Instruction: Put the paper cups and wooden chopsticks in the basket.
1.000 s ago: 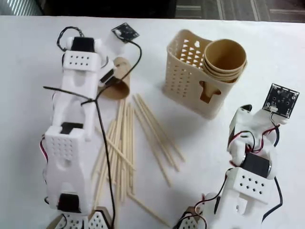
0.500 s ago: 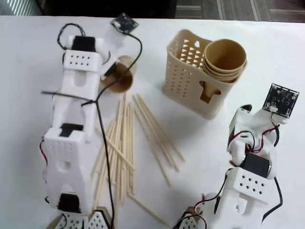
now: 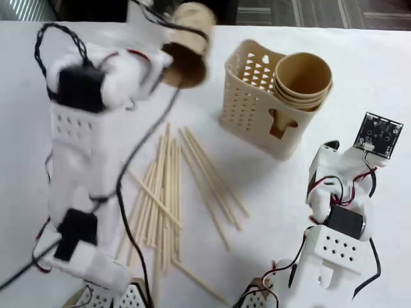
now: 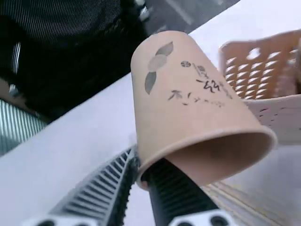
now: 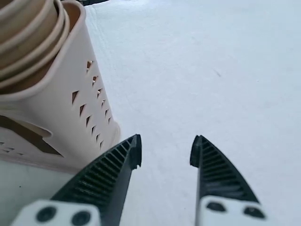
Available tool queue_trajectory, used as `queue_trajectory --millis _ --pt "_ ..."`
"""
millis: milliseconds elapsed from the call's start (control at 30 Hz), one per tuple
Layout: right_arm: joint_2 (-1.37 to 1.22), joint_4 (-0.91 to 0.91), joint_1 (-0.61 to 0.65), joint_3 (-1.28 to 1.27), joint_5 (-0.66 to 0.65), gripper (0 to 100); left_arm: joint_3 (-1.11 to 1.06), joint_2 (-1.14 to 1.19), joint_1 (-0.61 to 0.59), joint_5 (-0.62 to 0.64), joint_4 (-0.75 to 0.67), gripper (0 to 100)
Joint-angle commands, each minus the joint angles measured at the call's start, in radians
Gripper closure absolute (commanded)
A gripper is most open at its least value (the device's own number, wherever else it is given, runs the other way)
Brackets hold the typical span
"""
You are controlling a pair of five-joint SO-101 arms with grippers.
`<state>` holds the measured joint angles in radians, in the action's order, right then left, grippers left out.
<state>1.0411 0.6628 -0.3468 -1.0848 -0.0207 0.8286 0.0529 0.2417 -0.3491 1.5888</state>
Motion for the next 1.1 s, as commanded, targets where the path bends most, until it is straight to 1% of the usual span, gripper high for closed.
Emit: queue_trajectory --millis 0,100,233,433,633,833,933,1000,1067 --pt "0.016 -0.016 0.001 0.014 -0.009 82.1 0.015 -0.074 0.147 0.009 -0.043 98" --pt "0.016 -0.016 0.001 0.012 -0.011 82.1 0.014 -0.074 0.228 0.009 -0.080 98" --pt "0.016 -0.016 0.001 0.012 -0.011 82.1 0.008 -0.073 0.315 0.009 -0.094 98" --pt "0.016 -0.016 0.001 0.012 -0.011 82.1 0.011 -0.035 0.392 0.009 -0.094 98" --pt "0.016 -0.016 0.001 0.012 -0.012 82.1 0.017 0.114 0.389 0.009 -0.137 97" --pt "0.016 -0.016 0.002 0.012 -0.012 82.0 0.017 0.136 0.389 0.009 -0.216 96" --pt "0.016 -0.016 0.002 0.012 -0.012 82.0 0.017 0.139 0.377 0.026 -0.238 87" --pt "0.016 -0.016 0.002 0.012 -0.012 82.0 0.017 0.140 0.366 0.104 -0.255 81" --pt "0.016 -0.016 0.004 0.012 -0.012 82.0 0.017 0.140 0.351 0.141 -0.261 79"
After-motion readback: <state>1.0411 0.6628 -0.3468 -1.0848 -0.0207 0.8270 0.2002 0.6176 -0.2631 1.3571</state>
